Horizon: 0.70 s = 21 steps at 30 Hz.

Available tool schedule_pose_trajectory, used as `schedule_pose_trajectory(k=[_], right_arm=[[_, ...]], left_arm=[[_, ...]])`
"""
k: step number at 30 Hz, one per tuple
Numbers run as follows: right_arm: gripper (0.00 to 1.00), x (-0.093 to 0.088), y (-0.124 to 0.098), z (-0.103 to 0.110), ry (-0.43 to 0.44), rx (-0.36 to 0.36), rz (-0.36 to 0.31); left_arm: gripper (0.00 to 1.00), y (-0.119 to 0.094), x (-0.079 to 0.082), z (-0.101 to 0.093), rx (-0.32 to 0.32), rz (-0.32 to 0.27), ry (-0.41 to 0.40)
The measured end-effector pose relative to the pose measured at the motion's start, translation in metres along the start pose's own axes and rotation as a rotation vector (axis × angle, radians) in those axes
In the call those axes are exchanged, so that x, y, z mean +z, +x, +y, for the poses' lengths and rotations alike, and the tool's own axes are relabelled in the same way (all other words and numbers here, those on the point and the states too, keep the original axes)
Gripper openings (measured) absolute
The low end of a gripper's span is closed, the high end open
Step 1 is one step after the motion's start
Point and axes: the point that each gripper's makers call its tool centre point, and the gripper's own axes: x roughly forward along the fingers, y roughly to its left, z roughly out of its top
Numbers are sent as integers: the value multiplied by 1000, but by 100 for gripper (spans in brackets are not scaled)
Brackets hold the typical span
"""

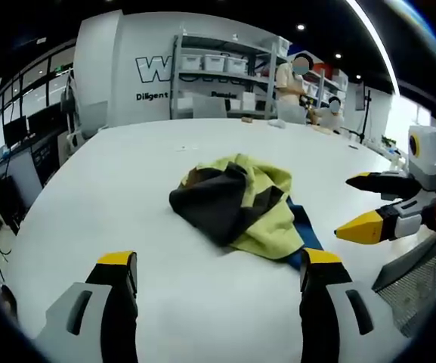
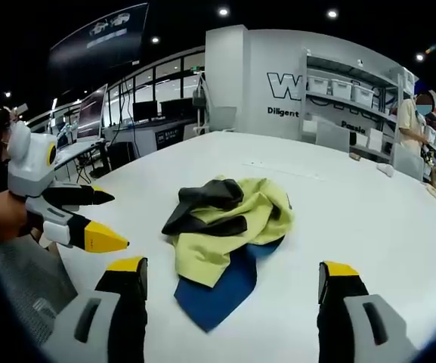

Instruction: Fold the garment on the visible template until the final outline fits inside the template.

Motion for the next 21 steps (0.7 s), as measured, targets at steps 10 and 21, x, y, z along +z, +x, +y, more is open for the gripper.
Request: schedule_pose_trajectory(k=[10, 21], right_arm=[[96, -1, 0, 0, -1, 0, 4], [95, -1, 0, 0, 0, -1, 5]], left_arm=[[84, 1, -2, -2, -7, 8, 3], [82, 2, -3, -3, -12, 15, 6]])
